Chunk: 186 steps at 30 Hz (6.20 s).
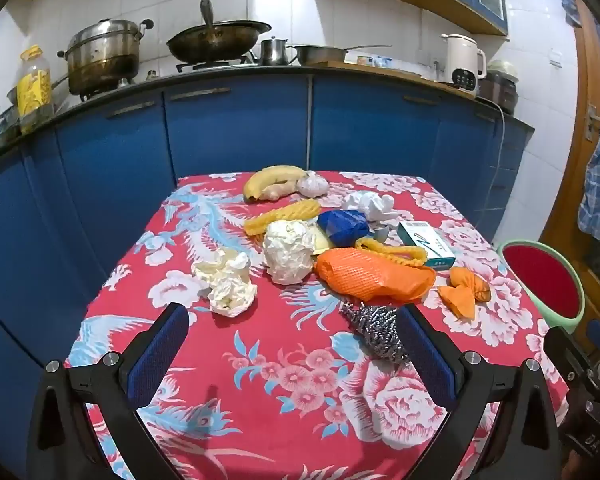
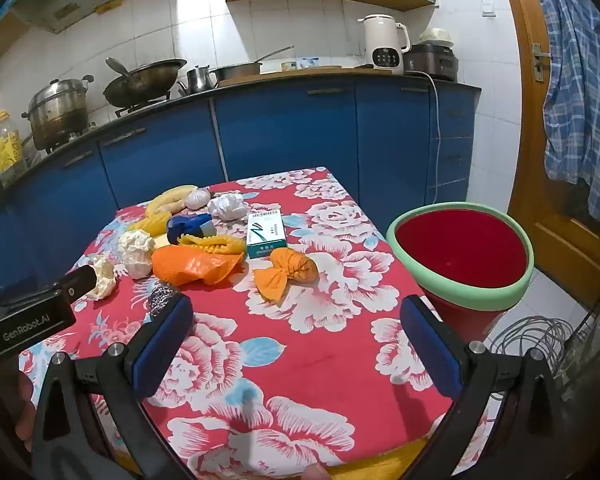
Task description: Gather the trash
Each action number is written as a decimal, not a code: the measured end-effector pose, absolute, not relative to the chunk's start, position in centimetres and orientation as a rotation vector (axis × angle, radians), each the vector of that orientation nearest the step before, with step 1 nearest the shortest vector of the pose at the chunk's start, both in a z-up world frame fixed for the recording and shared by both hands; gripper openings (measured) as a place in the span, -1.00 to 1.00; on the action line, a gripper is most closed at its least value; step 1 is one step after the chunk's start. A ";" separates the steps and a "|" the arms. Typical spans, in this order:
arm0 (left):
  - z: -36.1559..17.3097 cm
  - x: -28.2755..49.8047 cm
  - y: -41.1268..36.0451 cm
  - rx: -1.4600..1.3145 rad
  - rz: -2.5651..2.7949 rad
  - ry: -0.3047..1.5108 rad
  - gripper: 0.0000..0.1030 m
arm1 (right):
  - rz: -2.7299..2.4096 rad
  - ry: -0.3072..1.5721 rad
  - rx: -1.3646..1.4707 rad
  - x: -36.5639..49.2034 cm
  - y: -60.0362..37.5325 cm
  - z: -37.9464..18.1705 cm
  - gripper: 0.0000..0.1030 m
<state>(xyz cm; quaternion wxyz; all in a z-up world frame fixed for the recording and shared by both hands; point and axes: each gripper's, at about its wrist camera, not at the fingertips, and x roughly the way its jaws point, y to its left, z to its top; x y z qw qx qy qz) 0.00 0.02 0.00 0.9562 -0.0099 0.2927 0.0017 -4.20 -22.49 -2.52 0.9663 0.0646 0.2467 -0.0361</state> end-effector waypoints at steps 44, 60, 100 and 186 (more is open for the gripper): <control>-0.9 1.0 1.3 -0.052 0.027 0.627 0.99 | -0.069 0.525 0.127 -3.4 -22.0 -2.6 0.98; -0.9 0.9 1.5 -0.053 0.032 0.628 0.99 | -0.069 0.531 0.127 -3.5 -21.9 -2.8 0.98; -2.3 2.7 -0.8 -0.040 -0.032 0.717 0.99 | -0.044 0.600 0.115 -1.3 -23.8 -2.8 0.98; -0.7 10.8 -17.6 0.033 -0.557 0.845 -0.27 | -0.105 0.684 0.214 4.4 -36.2 -1.2 -0.65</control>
